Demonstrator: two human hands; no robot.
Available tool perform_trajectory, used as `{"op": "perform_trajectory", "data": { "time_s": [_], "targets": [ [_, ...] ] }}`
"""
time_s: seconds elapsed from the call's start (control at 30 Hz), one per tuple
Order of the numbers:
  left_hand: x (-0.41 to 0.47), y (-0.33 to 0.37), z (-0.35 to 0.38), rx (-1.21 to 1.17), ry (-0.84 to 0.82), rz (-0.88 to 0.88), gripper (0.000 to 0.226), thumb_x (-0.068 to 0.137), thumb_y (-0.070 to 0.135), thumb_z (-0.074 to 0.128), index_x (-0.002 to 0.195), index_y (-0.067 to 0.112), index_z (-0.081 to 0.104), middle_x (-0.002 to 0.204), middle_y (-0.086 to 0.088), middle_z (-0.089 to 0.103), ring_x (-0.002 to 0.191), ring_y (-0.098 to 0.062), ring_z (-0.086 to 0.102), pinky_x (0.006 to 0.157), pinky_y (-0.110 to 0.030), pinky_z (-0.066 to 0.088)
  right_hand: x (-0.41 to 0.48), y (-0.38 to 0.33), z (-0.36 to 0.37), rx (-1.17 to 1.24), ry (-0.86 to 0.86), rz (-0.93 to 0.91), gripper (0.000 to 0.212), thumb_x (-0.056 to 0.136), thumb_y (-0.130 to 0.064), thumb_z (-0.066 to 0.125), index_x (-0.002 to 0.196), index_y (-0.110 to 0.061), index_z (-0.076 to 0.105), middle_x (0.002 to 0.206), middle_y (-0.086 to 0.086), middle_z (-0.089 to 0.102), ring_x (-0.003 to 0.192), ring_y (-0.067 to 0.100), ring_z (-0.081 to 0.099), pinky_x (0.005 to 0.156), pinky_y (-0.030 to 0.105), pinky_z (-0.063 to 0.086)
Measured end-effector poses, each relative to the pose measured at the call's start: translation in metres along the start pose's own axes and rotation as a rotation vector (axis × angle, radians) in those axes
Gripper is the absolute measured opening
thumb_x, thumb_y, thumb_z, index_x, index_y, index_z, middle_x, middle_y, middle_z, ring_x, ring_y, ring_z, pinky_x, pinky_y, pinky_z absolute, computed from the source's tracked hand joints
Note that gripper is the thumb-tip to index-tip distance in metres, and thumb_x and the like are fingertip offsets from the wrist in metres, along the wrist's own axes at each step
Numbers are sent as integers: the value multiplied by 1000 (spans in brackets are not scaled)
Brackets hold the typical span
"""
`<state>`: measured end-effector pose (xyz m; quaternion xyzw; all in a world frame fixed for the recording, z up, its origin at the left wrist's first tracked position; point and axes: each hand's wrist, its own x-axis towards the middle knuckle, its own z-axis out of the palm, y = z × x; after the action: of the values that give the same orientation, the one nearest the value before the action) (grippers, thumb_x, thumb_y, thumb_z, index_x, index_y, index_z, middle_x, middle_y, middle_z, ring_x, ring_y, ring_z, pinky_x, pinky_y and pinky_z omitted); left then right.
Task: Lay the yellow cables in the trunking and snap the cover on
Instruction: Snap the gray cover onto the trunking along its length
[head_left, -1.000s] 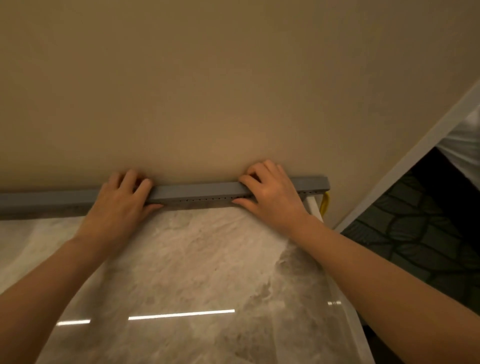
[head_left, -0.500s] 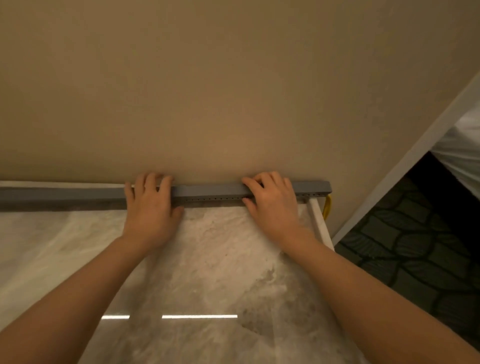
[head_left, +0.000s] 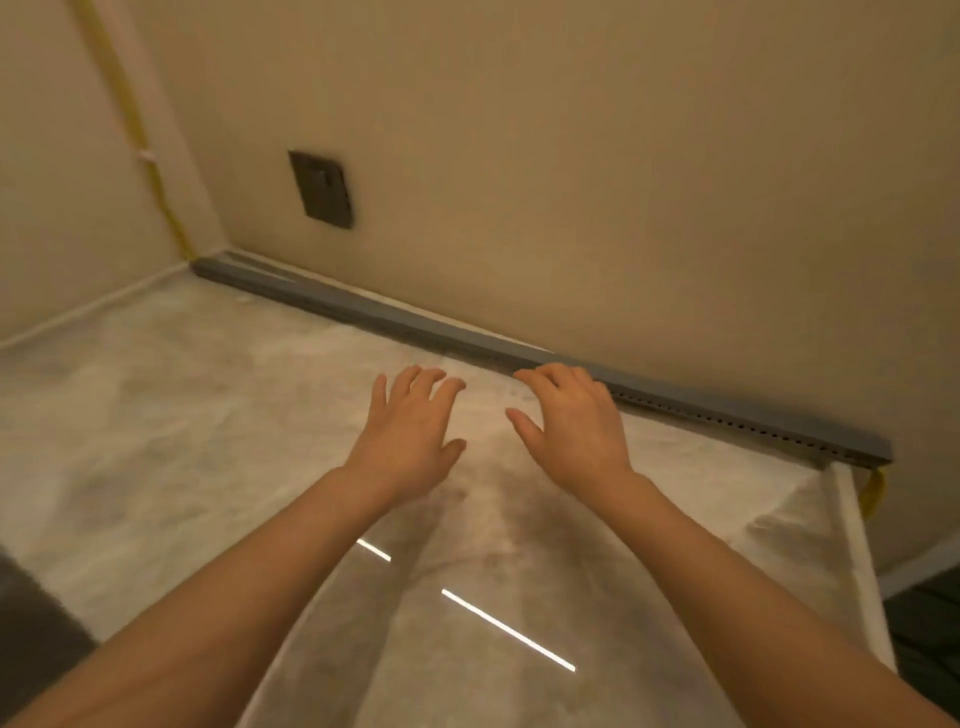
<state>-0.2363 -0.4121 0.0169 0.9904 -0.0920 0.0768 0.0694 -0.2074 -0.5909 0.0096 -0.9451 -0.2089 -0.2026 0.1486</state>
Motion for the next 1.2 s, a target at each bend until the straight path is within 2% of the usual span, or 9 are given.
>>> {"op": "perform_trajectory", "data": {
  "time_s": [0.27, 0.47, 0.6, 0.8, 1.03, 1.2],
  "targets": [
    [-99, -142, -95, 46, 86, -77, 57, 89, 39, 52, 138, 24, 29, 145, -1, 29, 136, -21, 20, 113, -45, 12, 39, -181, 7, 120, 87, -106, 38, 89, -38, 56, 120, -16, 58, 114, 6, 63, 103, 27, 56, 85, 40, 45],
    [-157, -241, -151, 64, 150, -95, 55, 90, 41, 50, 139, 26, 29, 143, 2, 32, 134, -19, 24, 114, -44, 16, 65, -311, 27, 331, 130, -51, 32, 88, -39, 58, 112, -18, 64, 109, 2, 65, 97, 21, 60, 78, 34, 48],
    [-172, -287, -161, 47, 170, -104, 52, 90, 40, 50, 137, 26, 32, 141, 4, 36, 132, -17, 28, 113, -42, 19, 87, -361, 41, 408, 106, -39, 26, 88, -40, 56, 104, -22, 66, 106, -2, 65, 89, 15, 61, 71, 28, 44],
    [-156, -353, -144, 18, 139, -124, 49, 90, 38, 50, 135, 25, 36, 137, 4, 39, 129, -17, 31, 112, -38, 22, 125, -393, 71, 372, -35, -72, 25, 89, -41, 53, 95, -22, 69, 92, -5, 67, 79, 12, 60, 69, 33, 50],
    [-78, -427, -109, 50, 58, -119, 50, 91, 37, 49, 136, 21, 35, 139, 1, 40, 128, -19, 34, 109, -33, 23, 213, -390, 132, 259, -182, -93, 29, 91, -43, 49, 95, -23, 69, 89, -5, 69, 82, 15, 61, 69, 36, 52],
    [-11, -469, -94, 104, -67, -95, 48, 91, 35, 47, 135, 18, 36, 138, -3, 41, 128, -23, 35, 109, -36, 25, 279, -381, 180, 231, -246, -55, 26, 90, -43, 49, 94, -26, 68, 90, -8, 67, 79, 13, 59, 60, 28, 46]
  ]
}}
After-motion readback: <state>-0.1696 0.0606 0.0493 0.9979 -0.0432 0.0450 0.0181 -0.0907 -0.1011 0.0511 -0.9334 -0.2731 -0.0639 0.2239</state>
